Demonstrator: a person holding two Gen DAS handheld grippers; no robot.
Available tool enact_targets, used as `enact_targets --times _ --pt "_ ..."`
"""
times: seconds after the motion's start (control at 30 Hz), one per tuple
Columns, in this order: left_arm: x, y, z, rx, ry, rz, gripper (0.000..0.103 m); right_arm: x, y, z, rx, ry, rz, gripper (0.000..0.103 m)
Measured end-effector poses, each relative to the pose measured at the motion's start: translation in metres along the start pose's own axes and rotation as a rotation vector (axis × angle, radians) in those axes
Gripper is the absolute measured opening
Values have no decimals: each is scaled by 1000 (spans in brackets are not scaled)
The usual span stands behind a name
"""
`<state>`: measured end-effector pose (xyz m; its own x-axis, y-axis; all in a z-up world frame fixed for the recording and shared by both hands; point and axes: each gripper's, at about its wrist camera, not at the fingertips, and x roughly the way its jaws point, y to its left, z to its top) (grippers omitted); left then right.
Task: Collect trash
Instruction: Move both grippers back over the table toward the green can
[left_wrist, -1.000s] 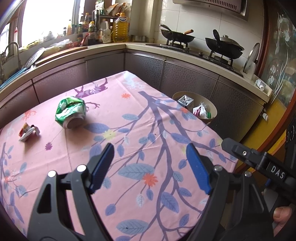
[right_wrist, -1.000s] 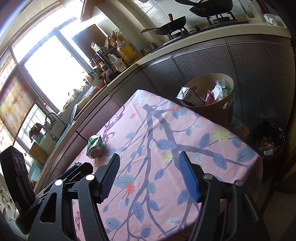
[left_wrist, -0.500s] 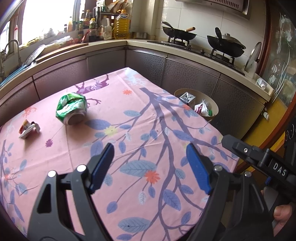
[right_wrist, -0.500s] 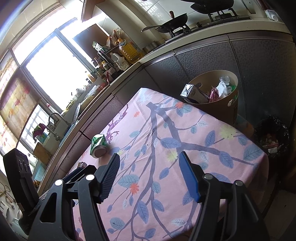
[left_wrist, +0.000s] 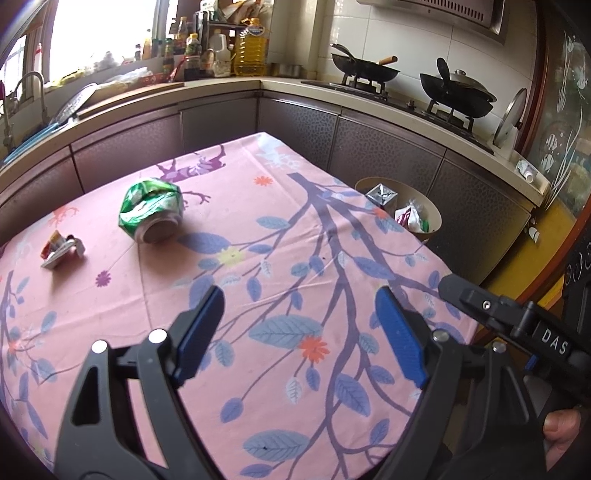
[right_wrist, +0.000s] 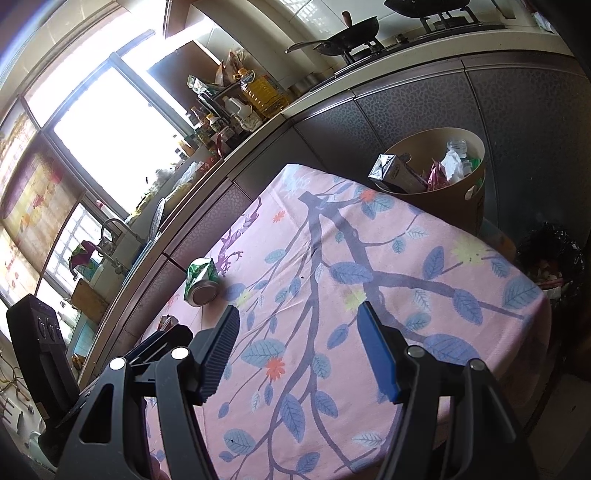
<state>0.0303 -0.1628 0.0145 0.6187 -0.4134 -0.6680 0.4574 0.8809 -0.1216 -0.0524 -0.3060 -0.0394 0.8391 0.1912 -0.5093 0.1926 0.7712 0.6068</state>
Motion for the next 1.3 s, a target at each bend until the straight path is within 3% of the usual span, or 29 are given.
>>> enact_targets --times 1.3 --pt "8 0 -5 4 28 -6 80 9 -11 -6 60 38 26 63"
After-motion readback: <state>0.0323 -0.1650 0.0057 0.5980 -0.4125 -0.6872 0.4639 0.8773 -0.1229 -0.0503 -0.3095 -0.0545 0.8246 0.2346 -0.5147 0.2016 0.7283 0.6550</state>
